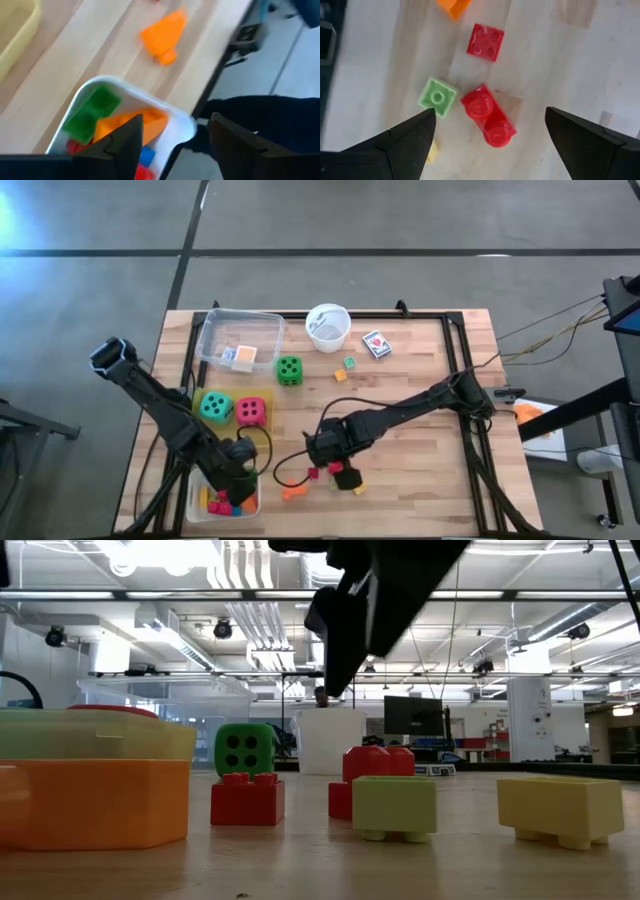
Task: Pick & Place Toys
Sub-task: Put the right red game piece into the white bin
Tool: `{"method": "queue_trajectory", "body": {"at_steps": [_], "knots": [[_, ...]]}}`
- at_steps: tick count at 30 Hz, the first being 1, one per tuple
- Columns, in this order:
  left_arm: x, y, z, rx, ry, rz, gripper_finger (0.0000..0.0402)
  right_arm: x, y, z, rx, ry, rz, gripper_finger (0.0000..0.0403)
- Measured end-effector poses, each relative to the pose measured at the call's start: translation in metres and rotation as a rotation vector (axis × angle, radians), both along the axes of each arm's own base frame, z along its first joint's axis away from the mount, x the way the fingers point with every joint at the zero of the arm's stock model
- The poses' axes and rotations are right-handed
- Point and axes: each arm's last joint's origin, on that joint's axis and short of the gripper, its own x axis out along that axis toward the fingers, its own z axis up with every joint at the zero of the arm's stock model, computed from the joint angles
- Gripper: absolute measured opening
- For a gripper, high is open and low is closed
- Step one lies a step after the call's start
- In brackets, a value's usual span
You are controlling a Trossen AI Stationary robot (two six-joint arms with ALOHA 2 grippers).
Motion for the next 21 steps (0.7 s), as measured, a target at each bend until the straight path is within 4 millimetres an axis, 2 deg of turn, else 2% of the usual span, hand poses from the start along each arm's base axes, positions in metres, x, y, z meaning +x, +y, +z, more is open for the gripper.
{"method": "queue_trajectory", "body": {"at_steps": [4, 8, 11, 21], "knots": [[0.004, -0.002, 0.013, 0.010, -0.067, -0.004, 0.0193, -0.005, -0.002, -0.018, -0.038, 0.012, 0.099, 0.0370], [0.005, -0.003, 0.016, 0.005, -0.075, -0.003, 0.0177, -0.009, -0.004, -0.035, -0.087, 0.018, 0.130, 0.0370], [0.005, -0.002, 0.015, 0.008, -0.075, -0.001, 0.0169, -0.011, -0.006, -0.041, -0.144, 0.022, 0.135, 0.0370], [0.004, -0.002, 0.013, 0.012, -0.071, 0.000, 0.0167, -0.016, -0.003, -0.057, -0.142, 0.008, 0.159, 0.0368]]}}
